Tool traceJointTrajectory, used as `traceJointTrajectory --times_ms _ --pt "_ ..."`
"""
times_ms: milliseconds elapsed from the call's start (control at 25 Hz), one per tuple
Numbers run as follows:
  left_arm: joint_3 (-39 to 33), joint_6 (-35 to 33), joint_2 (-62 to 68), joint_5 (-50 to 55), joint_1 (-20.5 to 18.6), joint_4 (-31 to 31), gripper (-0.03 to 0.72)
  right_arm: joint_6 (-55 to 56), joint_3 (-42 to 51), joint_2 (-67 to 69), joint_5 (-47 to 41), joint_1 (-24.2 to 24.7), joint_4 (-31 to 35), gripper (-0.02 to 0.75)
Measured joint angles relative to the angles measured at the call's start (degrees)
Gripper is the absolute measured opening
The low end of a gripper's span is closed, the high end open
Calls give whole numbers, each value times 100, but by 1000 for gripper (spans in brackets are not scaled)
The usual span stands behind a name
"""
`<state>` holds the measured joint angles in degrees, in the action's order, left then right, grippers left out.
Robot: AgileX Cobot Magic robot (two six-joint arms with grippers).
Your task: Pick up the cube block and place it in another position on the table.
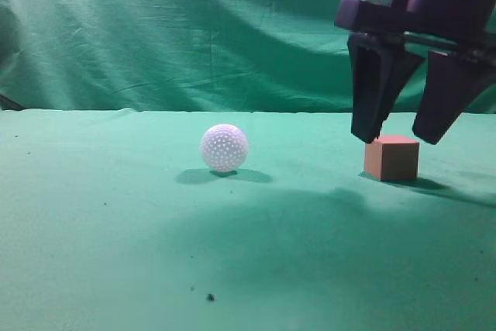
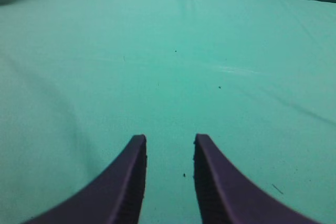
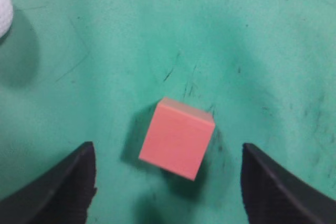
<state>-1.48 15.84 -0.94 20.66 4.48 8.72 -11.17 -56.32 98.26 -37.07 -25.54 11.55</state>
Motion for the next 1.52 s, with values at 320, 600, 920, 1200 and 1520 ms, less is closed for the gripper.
traceJointTrajectory --times_ms 320,600,920,1200,1520 --pt "0 0 0 0 0 0 262 -9 -291 234 27 0 -34 230" --pt "0 0 0 0 0 0 262 663 -1560 274 -165 451 -432 230" --pt "0 0 0 0 0 0 262 752 -2583 1264 -517 1223 -534 230" --pt "0 0 0 0 0 0 262 574 -2606 1739 -337 1235 -534 230" --pt "0 0 0 0 0 0 262 595 -3016 1750 -1249 1225 -534 507"
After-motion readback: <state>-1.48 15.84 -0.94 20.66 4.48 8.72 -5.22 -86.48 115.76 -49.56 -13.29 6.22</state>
